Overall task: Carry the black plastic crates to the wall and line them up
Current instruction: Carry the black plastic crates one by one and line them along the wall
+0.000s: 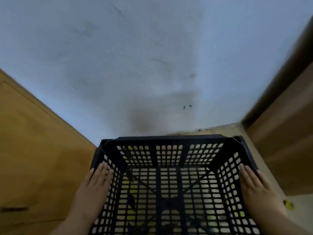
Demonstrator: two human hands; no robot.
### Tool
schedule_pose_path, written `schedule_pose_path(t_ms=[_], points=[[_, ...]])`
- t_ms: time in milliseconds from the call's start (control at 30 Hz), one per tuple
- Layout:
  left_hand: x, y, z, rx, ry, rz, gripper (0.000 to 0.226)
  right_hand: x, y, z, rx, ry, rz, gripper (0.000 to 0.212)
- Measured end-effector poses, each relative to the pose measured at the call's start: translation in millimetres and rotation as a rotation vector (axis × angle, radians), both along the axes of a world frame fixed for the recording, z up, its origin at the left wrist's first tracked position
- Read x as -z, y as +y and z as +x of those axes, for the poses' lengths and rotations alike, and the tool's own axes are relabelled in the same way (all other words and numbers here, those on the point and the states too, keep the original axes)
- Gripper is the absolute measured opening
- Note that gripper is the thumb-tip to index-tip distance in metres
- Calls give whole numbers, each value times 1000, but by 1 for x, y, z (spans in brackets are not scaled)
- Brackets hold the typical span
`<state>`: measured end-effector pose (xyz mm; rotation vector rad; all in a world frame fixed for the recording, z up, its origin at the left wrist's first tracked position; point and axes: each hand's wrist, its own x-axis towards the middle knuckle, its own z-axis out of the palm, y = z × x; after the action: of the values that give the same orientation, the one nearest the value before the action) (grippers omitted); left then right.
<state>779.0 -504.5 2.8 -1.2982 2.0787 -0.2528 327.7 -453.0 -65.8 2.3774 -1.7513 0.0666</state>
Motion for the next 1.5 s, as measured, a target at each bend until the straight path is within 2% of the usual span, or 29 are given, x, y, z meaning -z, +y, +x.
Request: schedule_pose_path(t_ms=[33, 167, 267, 367, 400, 467, 500, 600, 767, 867, 967, 1067, 1167, 1200, 1367, 1500], points=[[1, -14, 9, -124, -6, 32, 56, 4, -18, 15, -4, 0, 1, 59], [29, -61, 56, -240, 62, 16, 64, 27, -87, 56, -17, -39, 20, 54], [59, -93, 89, -142, 305, -156, 70, 53, -131, 80, -49, -96, 21, 57], [97, -125, 121, -175, 347, -121, 62, 84, -169, 103, -38, -95, 52, 57], [112, -135, 129, -208, 345, -62, 73, 95, -180, 109, -43, -76, 53, 57], [142, -148, 143, -191, 353, -66, 99, 114, -200, 121, -62, -39, 59, 56], [153, -155, 148, -196, 352, -73, 104, 122, -209, 127, -64, -28, 63, 56], [193, -169, 160, -256, 388, -87, 98, 149, -230, 144, -42, -21, 45, 49], [240, -180, 174, -278, 402, -123, 79, 191, -245, 155, -13, 42, 95, 63], [256, -183, 181, -311, 356, -89, 105, 205, -247, 164, 18, 49, 116, 64], [265, -186, 186, -286, 336, -119, 113, 212, -246, 169, 50, 19, 146, 62], [264, -191, 186, -263, 315, -159, 110, 207, -251, 172, 45, 20, 180, 57], [249, -194, 176, -251, 347, -238, 70, 184, -252, 180, 141, -8, 229, 58], [239, -196, 170, -223, 360, -255, 66, 172, -249, 183, 179, -31, 223, 61], [152, -230, 100, -57, 373, -256, 82, 80, -221, 184, 410, -124, 209, 65], [71, -252, 1, 40, 531, -236, 92, 2, -185, 157, 615, -177, 186, 63]])
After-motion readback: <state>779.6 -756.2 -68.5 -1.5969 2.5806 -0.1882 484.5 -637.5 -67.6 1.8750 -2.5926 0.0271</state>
